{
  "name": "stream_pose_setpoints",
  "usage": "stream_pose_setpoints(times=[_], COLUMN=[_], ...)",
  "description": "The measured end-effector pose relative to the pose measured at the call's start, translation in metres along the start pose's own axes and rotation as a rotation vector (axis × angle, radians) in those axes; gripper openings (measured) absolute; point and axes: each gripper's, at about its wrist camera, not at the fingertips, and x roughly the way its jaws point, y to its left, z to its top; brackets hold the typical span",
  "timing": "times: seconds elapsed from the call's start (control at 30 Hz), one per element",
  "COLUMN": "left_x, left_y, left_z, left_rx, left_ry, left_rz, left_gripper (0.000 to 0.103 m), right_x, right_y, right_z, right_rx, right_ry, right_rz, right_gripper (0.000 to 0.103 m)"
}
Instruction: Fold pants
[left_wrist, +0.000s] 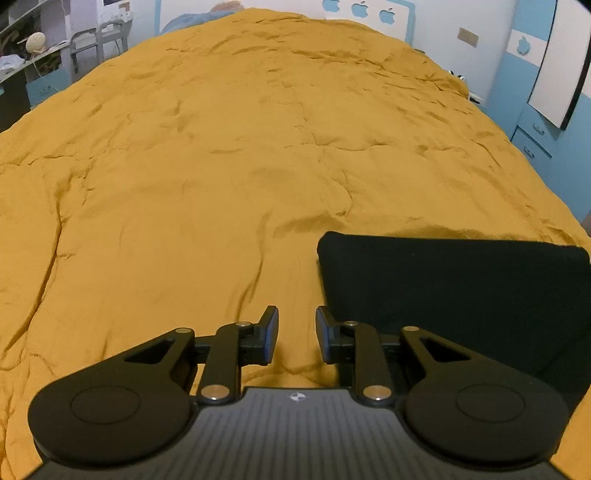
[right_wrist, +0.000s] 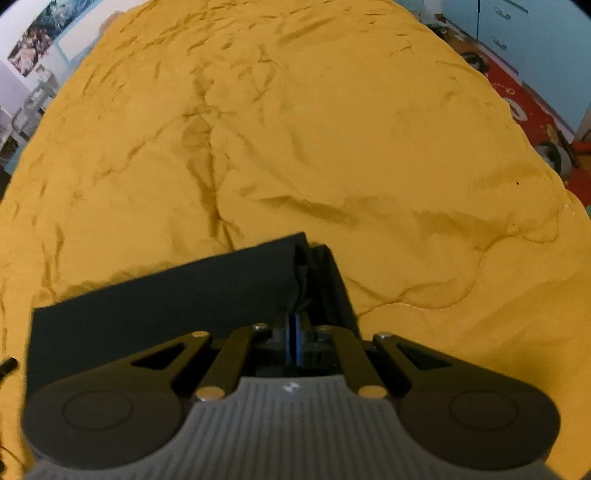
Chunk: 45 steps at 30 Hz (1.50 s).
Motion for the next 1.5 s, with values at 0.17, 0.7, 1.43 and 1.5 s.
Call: stream_pose_setpoints(times=[0.17,0.7,1.43,1.5], left_x=[0.011,0.093,-0.007,-0.013], left_y=[0.014,0.031,0.041,0.035], left_z=[0.008,0.045,-0.016,-0.03], left_rx=[-0.105,-0.338,-0.307,-0.318], left_ry=[0.004,0.065,0.074,0.08], left_rz=[-0.081,-0.298,-0.288,-0.3], left_gripper=[0.029,0.008,0.044,0.047], right_x=[0.002,0.002,-0.05,-0.055], right_y=[0.009,0.011,0.047,0.061], right_z=[-0.004,-0.054,-0.136,-0.151], right_rx=[-0.071,-0.106,-0.122,-0.124], right_ry=[-0.024,-0.212,-0.355,-0.349], right_rz=[-0.055,-0.064,-0.044,0.004], right_gripper=[0.007,0.016,0.02,0.022])
